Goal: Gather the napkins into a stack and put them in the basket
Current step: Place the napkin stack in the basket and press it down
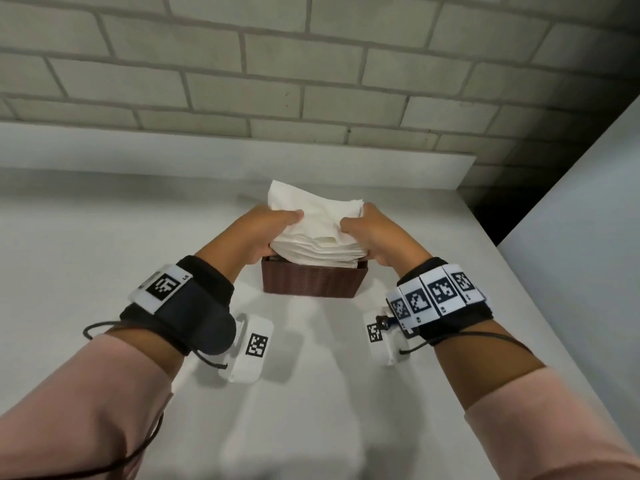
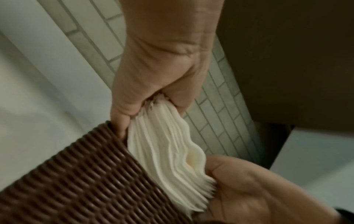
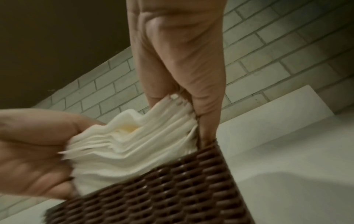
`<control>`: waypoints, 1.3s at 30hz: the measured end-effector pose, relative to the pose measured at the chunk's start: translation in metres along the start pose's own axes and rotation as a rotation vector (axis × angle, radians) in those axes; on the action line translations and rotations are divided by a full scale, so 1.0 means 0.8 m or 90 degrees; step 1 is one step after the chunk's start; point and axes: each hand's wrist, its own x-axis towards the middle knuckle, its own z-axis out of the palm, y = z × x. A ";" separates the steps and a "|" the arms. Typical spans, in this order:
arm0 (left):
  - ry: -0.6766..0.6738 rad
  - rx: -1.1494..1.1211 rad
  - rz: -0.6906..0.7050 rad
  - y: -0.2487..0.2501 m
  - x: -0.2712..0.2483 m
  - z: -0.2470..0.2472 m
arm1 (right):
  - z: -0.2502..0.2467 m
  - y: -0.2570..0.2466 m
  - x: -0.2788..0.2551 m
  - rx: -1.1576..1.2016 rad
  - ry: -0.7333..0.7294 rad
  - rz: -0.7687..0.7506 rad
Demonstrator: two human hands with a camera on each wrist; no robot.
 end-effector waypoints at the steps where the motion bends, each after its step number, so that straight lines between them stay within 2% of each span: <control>1: 0.025 0.025 0.009 -0.003 -0.002 0.002 | 0.000 -0.003 0.000 -0.034 -0.008 -0.003; 5: 0.119 0.163 0.062 -0.017 -0.006 0.007 | 0.004 -0.003 -0.005 -0.138 0.018 -0.027; 9: 0.138 0.410 0.103 -0.017 -0.014 0.019 | 0.027 0.007 -0.013 -0.255 0.077 -0.082; 11: 0.140 0.425 0.079 -0.016 -0.015 0.025 | 0.033 0.009 -0.012 -0.291 0.098 -0.095; 15: 0.120 0.360 0.014 -0.011 -0.011 0.031 | 0.036 0.014 -0.010 -0.353 0.132 -0.125; 17: 0.124 0.399 0.027 -0.011 -0.006 0.029 | 0.042 0.018 -0.012 -0.431 0.164 -0.161; 20: 0.198 0.485 0.072 -0.022 -0.003 0.023 | 0.043 0.022 -0.009 -0.575 0.205 -0.186; 22: 0.257 0.500 0.148 -0.035 -0.002 0.020 | 0.036 0.027 -0.006 -0.654 0.227 -0.196; 25: 0.289 0.486 0.289 -0.049 -0.004 0.016 | 0.025 0.038 0.001 -0.626 0.224 -0.217; 27: 0.301 0.478 0.372 -0.051 -0.007 0.012 | 0.023 0.043 0.000 -0.602 0.250 -0.299; 29: 0.308 0.555 0.464 -0.055 -0.007 0.011 | 0.026 0.044 -0.004 -0.567 0.257 -0.418; 31: 0.306 0.705 0.540 -0.058 -0.006 0.009 | 0.030 0.043 -0.007 -0.580 0.212 -0.455; 32: 0.270 0.789 0.525 -0.060 -0.009 0.009 | 0.033 0.043 -0.008 -0.603 0.173 -0.429; 34: 0.145 0.919 0.371 -0.064 -0.017 0.012 | 0.037 0.045 -0.008 -0.646 0.070 -0.320; 36: 0.050 0.988 0.245 -0.067 -0.020 0.009 | 0.040 0.048 -0.009 -0.645 -0.018 -0.228; 39: 0.000 0.995 0.225 -0.069 -0.017 0.005 | 0.038 0.051 -0.010 -0.672 -0.073 -0.210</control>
